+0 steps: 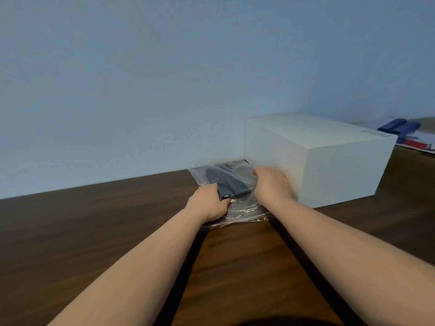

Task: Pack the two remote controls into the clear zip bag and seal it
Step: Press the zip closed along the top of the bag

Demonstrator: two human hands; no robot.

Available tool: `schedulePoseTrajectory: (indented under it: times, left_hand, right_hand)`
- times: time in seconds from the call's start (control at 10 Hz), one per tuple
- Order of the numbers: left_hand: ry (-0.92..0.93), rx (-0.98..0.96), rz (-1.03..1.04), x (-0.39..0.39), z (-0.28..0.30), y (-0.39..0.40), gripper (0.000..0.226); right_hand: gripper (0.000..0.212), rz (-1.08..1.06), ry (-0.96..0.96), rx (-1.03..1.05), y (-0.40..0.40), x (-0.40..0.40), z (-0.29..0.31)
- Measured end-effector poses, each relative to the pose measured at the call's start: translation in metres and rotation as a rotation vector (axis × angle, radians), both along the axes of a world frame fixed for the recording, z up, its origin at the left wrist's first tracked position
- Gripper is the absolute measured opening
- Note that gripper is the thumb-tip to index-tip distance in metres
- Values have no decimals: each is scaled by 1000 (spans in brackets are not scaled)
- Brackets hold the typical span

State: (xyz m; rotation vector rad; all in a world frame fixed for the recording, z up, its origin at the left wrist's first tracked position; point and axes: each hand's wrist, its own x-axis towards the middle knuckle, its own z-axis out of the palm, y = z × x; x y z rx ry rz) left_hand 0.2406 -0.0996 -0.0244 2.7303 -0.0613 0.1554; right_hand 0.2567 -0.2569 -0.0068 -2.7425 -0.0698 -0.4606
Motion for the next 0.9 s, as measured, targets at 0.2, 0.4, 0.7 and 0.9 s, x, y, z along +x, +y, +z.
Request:
schedulePoseTrajectory:
  times: [0.2, 0.4, 0.7, 0.9]
  left_hand:
    - [7, 36, 11, 12, -2, -3, 39]
    - [-65, -29, 16, -4, -9, 3, 41]
    - [-160, -35, 64, -53, -14, 23, 31]
    - [-180, -28, 108, -76, -13, 27, 33]
  right_hand:
    - [30, 6, -19, -117, 3, 12, -5]
    - [31, 22, 27, -249, -4, -1, -13]
    - [27, 17, 44, -307, -12, -29, -13]
    - [25, 58, 25, -170, -23, -52, -9]
